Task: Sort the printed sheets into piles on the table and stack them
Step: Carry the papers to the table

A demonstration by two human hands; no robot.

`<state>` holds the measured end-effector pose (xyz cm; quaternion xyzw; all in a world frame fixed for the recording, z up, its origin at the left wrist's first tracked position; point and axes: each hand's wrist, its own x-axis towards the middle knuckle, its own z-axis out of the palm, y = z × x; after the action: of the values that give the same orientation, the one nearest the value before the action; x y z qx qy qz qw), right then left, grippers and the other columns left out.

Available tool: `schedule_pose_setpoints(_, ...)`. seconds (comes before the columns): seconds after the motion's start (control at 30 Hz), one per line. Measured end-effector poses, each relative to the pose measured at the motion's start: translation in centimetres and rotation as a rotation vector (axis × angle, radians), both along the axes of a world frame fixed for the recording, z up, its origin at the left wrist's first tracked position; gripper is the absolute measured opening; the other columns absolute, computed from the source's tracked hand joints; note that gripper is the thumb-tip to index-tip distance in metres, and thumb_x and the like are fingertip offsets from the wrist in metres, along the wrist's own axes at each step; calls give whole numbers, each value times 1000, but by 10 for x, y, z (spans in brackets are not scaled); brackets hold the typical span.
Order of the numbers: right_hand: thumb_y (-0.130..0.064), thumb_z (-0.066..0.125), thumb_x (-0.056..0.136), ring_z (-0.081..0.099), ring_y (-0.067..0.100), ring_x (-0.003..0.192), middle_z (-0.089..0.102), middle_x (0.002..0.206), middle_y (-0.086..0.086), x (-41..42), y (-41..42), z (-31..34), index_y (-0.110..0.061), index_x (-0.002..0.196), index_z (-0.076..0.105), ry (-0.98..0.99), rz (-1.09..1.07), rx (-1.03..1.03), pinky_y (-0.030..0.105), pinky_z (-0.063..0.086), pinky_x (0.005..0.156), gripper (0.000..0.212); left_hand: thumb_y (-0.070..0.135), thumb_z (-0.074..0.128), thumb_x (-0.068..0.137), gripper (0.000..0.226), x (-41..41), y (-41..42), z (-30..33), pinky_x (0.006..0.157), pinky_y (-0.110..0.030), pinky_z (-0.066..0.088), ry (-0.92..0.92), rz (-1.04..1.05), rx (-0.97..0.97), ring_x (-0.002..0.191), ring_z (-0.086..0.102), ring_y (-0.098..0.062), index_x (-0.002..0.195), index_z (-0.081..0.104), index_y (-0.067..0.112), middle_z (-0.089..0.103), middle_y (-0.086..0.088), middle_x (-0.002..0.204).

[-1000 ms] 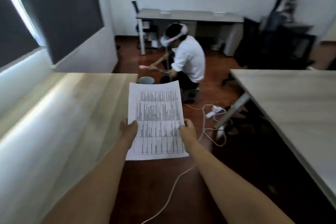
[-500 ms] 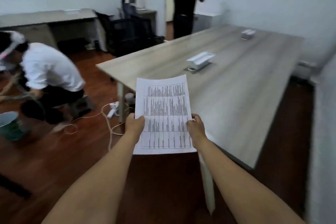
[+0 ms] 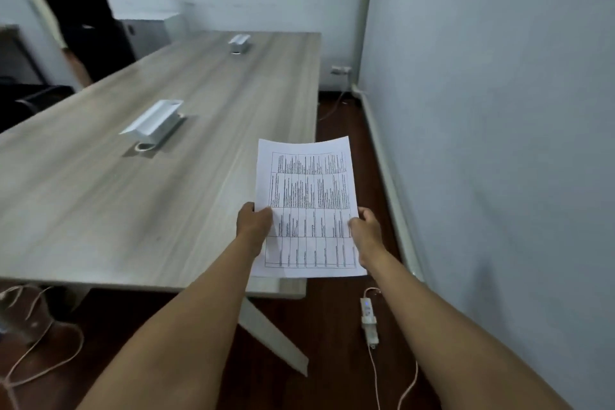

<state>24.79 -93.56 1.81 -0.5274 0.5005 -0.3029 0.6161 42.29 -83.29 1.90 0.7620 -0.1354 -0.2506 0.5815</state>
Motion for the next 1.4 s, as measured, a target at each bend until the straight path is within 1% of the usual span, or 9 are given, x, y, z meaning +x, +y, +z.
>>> schedule_pose_setpoints(0.17, 2, 36, 84, 48, 26, 72, 64, 98, 25, -6, -58, 3, -9, 105, 56, -14, -126, -6, 24, 34, 54, 31, 6, 50, 87, 17, 6, -86, 4, 52, -20, 37, -13, -128, 9, 66, 49, -10, 73, 48, 16, 51, 3, 74)
schedule_pose_setpoints(0.3, 3, 37, 84, 52, 32, 82, 60, 120, 25, 1, -97, 5, -11, 108, 56, -29, -185, -8, 28, 41, 55, 34, 6, 50, 87, 10, 20, -138, 7, 52, -20, 37, -15, -193, 23, 67, 49, -8, 80, 52, 13, 53, 3, 76)
schedule_pose_setpoints(0.37, 3, 37, 84, 58, 44, 92, 61, 120, 25, 5, -118, 5, -13, 104, 57, -24, -208, -2, 44, 53, 64, 32, 7, 49, 87, 13, 25, -163, 6, 53, -20, 38, -16, -214, 22, 67, 48, -8, 77, 50, 16, 52, 3, 76)
schedule_pose_setpoints(0.43, 2, 38, 83, 59, 47, 101, 64, 114, 23, 9, -136, 4, -18, 96, 55, -28, -225, 9, 44, 53, 68, 30, 7, 49, 87, 18, 30, -184, 5, 54, -20, 39, -11, -233, 27, 67, 48, -8, 73, 47, 19, 51, 3, 77)
schedule_pose_setpoints(0.53, 2, 38, 83, 54, 48, 112, 68, 87, 1, 16, -173, 3, -18, 99, 56, -33, -222, 16, 56, 52, 81, 32, 6, 50, 87, 13, 37, -223, 1, 53, -21, 38, 5, -233, 20, 69, 50, -8, 79, 50, 16, 53, 3, 78)
schedule_pose_setpoints(0.77, 2, 39, 84, 53, 12, 68, 62, 79, -10, 30, -264, -4, -17, 105, 57, -7, -149, 14, 19, 42, 51, 34, 8, 50, 89, 13, 44, -294, -9, 60, -24, 43, 29, -168, 31, 80, 54, -19, 101, 53, 6, 56, -7, 94)
schedule_pose_setpoints(1.1, 1, 40, 85, 51, 15, 70, 60, 82, 1, 92, -351, -7, -15, 103, 57, 4, 57, 7, 26, 43, 60, 29, 8, 49, 90, 2, 83, -339, -6, 51, -20, 35, 61, 62, 12, 68, 48, -6, 90, 51, 10, 51, 5, 78)
schedule_pose_setpoints(1.3, 1, 40, 84, 46, 10, 56, 59, 73, -2, 178, -362, -15, -16, 99, 57, -6, 203, 29, 20, 40, 46, 28, 8, 49, 90, 10, 146, -324, -8, 71, -28, 40, 67, 229, -5, 82, 51, -18, 100, 51, 7, 52, 3, 83)
schedule_pose_setpoints(1.4, 0, 40, 84, 51, 13, 60, 62, 78, 1, 222, -356, -18, -19, 93, 57, -5, 279, 45, 25, 43, 51, 27, 8, 48, 88, 12, 179, -307, -13, 57, -24, 41, 85, 293, 2, 76, 53, -14, 99, 53, 5, 55, 1, 85)
